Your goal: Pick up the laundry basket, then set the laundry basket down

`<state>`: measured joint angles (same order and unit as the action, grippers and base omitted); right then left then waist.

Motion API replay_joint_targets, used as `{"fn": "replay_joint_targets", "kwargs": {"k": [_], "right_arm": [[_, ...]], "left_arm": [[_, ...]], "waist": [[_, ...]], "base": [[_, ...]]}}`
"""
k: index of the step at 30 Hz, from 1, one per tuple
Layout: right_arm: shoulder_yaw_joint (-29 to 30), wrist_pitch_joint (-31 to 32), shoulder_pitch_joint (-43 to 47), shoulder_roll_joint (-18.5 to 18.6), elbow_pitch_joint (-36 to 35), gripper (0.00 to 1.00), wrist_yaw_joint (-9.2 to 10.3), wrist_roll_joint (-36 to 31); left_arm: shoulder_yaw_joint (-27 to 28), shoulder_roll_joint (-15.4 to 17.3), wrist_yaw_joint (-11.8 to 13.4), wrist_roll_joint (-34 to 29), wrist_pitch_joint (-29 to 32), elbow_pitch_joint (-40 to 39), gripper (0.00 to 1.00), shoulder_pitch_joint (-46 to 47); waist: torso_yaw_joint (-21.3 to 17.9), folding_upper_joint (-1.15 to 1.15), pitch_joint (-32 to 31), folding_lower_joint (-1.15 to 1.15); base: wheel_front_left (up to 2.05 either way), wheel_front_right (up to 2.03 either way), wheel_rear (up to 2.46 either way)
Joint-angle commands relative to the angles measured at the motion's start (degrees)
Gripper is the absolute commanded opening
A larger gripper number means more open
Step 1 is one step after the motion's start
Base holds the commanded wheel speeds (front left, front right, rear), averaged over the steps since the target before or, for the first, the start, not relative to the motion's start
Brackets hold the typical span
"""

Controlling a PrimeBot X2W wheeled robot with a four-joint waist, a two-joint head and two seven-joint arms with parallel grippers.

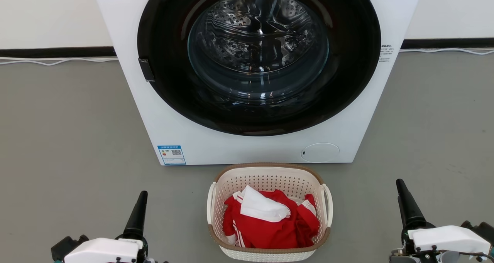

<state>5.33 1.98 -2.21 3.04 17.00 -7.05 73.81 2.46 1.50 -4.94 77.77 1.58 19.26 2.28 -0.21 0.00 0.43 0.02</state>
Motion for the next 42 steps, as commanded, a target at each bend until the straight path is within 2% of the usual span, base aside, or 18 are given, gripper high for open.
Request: {"fn": "replay_joint_targets", "kwargs": {"k": [1,13,42], "right_arm": [[-0.6,-1.1,-2.0,0.9,-2.0,1.00,-0.11,-2.9],[-1.5,-3.1,-2.0,1.1,-2.7,1.00,-0.15,-13.7],[-3.5,-7.8,-1.9,2.4,-3.8,1.00,-0.25,-33.1]], "left_arm": [[-0.1,0.4,0.6,-2.2,-0.7,-1.8,1.00,2.3],[-2.6,0.6,3.6,-11.5,-2.7,-2.4,1.00,1.9],[-5.4,0.8,7.4,-28.2,-7.4,-2.9,1.00,1.8]], "waist": [[0.0,0.00,0.0,-0.01],[-0.2,0.00,-0.2,-0.01],[-0.2,0.00,-0.2,-0.01]], "base": [[0.00,0.00,0.00],[0.00,0.00,0.00],[0.00,0.00,0.00]]}}
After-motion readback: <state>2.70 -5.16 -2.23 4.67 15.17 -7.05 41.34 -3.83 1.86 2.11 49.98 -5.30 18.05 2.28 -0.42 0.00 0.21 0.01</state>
